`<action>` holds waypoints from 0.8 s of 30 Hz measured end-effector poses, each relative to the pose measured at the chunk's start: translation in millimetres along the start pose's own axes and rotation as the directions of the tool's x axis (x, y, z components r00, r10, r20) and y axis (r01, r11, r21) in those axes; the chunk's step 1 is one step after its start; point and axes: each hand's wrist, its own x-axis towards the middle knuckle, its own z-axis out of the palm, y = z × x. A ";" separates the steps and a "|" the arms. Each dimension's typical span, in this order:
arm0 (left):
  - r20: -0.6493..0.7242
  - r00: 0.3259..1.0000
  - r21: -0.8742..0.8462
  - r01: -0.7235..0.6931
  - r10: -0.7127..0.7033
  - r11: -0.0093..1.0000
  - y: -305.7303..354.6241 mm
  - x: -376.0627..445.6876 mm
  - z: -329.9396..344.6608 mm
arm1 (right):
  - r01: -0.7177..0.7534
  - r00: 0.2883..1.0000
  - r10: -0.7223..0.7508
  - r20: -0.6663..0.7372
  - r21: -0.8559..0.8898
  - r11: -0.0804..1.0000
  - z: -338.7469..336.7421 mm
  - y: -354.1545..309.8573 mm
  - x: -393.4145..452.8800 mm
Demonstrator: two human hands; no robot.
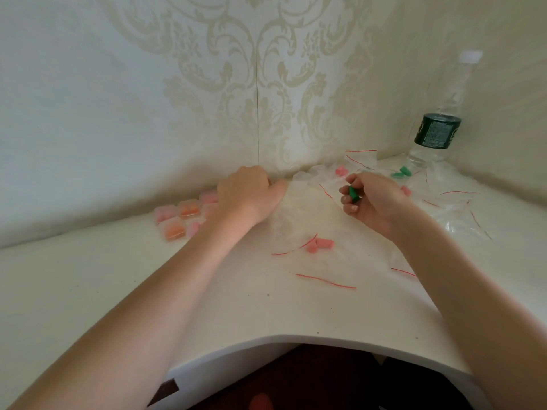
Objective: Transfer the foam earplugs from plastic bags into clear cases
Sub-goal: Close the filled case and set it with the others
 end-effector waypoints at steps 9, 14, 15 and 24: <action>0.241 0.853 -0.241 -0.409 0.462 0.880 2.0 4.7 40.1 | 0.028 1.000 -0.028 -0.003 -0.049 0.998 2.2 -1.9 -3.2; 0.096 0.905 -0.403 -0.346 0.415 0.848 3.1 4.0 49.1 | 0.142 0.989 -0.147 0.003 -0.288 0.947 1.2 2.5 -0.8; 0.052 0.917 -0.435 -0.336 0.395 0.836 3.9 3.2 49.1 | 0.194 0.978 -0.206 0.009 -0.380 0.904 1.5 3.3 -0.5; -0.340 0.873 -0.498 -0.483 0.350 0.720 14.0 -3.7 39.9 | 0.278 0.944 -0.329 0.017 -0.577 0.768 5.3 6.8 -5.7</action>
